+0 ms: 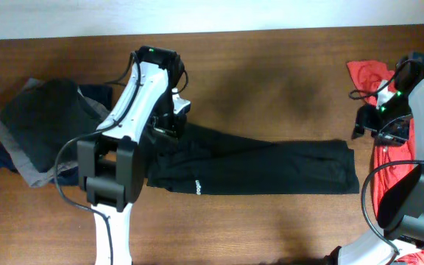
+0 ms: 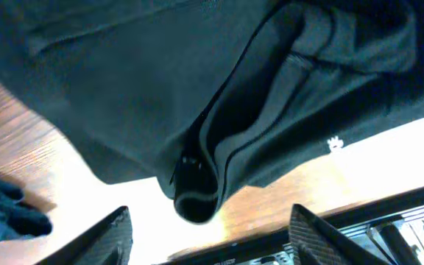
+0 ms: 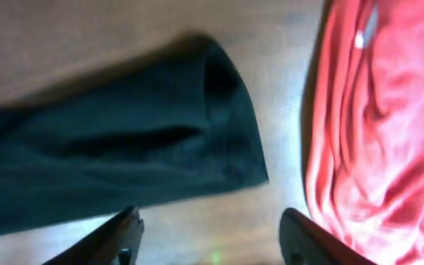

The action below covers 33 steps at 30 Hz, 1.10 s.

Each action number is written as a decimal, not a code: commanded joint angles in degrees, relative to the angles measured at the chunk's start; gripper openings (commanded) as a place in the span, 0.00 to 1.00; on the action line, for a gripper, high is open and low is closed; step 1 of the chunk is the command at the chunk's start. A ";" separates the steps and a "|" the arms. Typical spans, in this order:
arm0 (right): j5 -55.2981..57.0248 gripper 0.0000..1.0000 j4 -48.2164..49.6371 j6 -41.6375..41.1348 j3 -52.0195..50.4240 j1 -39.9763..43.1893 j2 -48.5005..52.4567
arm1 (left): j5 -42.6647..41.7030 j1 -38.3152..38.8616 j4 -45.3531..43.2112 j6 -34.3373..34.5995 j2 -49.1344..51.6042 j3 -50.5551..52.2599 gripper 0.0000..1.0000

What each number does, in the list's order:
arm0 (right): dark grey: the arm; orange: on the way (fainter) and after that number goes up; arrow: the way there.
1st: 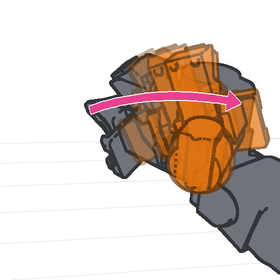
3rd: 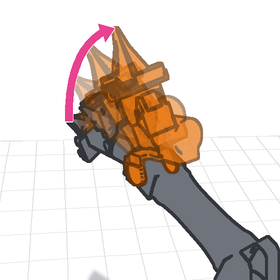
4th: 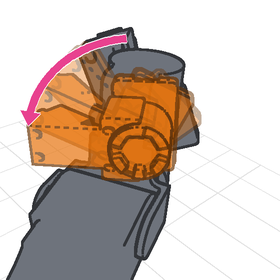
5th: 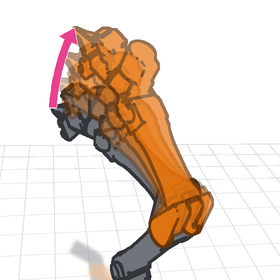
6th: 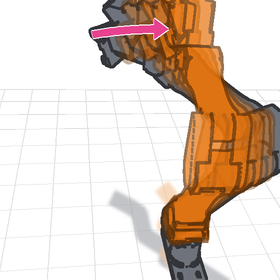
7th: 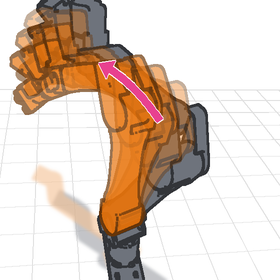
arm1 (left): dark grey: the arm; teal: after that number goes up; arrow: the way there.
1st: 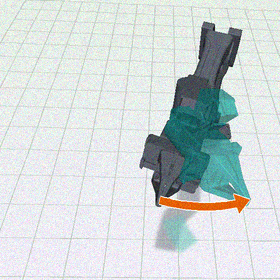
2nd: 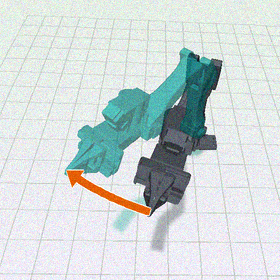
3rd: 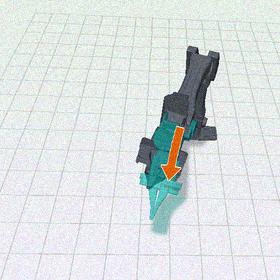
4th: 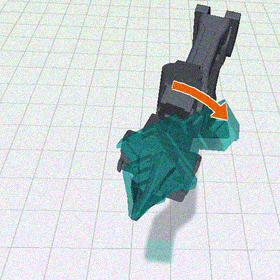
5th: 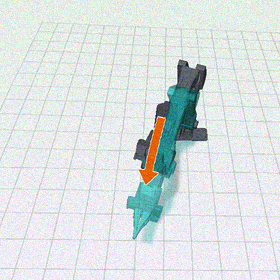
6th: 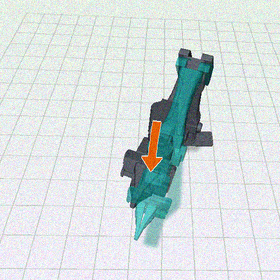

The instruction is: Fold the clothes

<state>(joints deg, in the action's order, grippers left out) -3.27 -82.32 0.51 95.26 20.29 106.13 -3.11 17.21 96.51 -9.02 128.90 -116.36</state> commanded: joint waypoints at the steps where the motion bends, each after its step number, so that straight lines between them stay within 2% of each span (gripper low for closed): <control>1: -4.55 0.68 1.66 -0.70 0.02 1.27 0.00 | 1.22 -1.11 0.22 -0.07 -4.22 -0.66 0.62; 2: -5.92 0.71 2.16 -0.42 -0.26 2.01 0.17 | 1.20 -1.64 0.22 -0.04 -4.74 -1.01 0.61; 6: -12.57 0.74 3.17 2.80 -2.97 6.86 0.44 | 0.76 -4.85 0.22 0.68 -10.34 -2.01 0.61; 14: -21.29 0.75 5.27 7.10 -12.00 17.79 0.42 | 0.76 -11.45 -3.54 9.03 -27.39 -2.10 0.66; 17: -22.51 0.75 8.98 8.28 -16.48 17.92 0.42 | 0.79 -12.87 -5.51 9.70 -32.17 -2.10 0.70; 20: -23.21 0.80 15.26 8.07 -22.01 17.88 0.44 | 0.92 -13.44 -6.99 9.68 -35.28 -2.10 0.75; 22: -23.98 0.84 20.39 8.07 -26.36 17.79 0.44 | 1.03 -13.42 -7.39 9.68 -36.17 -2.10 0.76; 25: -25.90 0.84 26.01 7.98 -30.88 17.57 0.44 | 1.03 -13.42 -7.28 9.64 -36.37 -2.10 0.76; 33: -26.12 0.83 34.23 4.33 -34.47 17.11 0.44 | 0.98 -13.40 -7.85 9.66 -36.35 -2.10 0.77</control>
<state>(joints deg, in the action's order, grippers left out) -28.21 -49.95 6.28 62.11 38.17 106.34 -2.50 4.03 88.95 -0.12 92.33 -118.39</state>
